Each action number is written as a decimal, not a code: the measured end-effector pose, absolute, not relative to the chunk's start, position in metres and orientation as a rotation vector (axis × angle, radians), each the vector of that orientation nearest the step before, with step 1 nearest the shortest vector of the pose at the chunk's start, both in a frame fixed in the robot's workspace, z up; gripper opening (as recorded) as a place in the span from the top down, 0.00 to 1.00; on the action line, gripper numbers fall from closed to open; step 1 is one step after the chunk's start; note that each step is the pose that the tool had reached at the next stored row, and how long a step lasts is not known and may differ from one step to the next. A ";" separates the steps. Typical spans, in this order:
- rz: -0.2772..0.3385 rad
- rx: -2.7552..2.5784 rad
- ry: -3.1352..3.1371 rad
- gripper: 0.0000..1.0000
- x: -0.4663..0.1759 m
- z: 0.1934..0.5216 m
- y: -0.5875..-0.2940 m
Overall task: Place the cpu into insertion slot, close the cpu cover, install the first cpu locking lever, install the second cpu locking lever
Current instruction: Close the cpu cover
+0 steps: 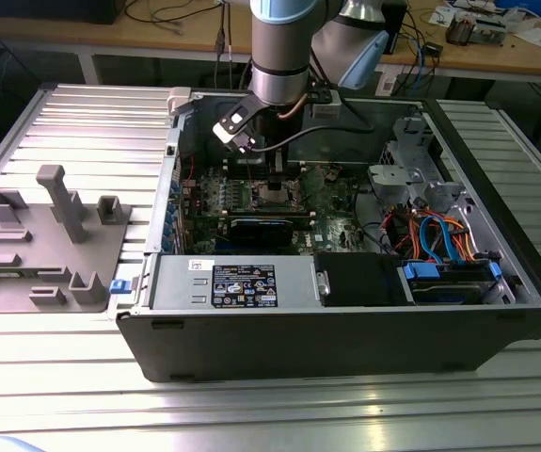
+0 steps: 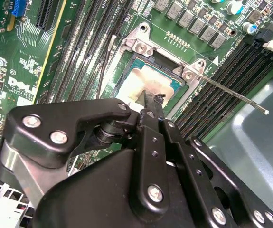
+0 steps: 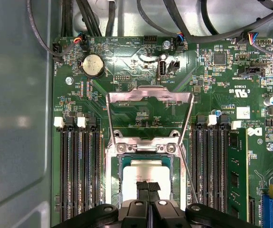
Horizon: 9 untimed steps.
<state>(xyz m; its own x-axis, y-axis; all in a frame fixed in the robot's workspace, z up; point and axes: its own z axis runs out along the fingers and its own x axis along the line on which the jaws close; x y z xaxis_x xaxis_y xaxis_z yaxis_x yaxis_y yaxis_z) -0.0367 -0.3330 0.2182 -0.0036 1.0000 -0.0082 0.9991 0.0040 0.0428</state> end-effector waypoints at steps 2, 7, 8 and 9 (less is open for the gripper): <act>0.038 2.192 2.200 0.89 -0.037 0.222 -0.333; 0.038 2.191 2.200 0.89 -0.037 0.229 -0.333; 0.037 2.191 2.200 0.89 -0.037 0.229 -0.333; 0.035 2.192 2.201 0.89 -0.036 0.229 -0.333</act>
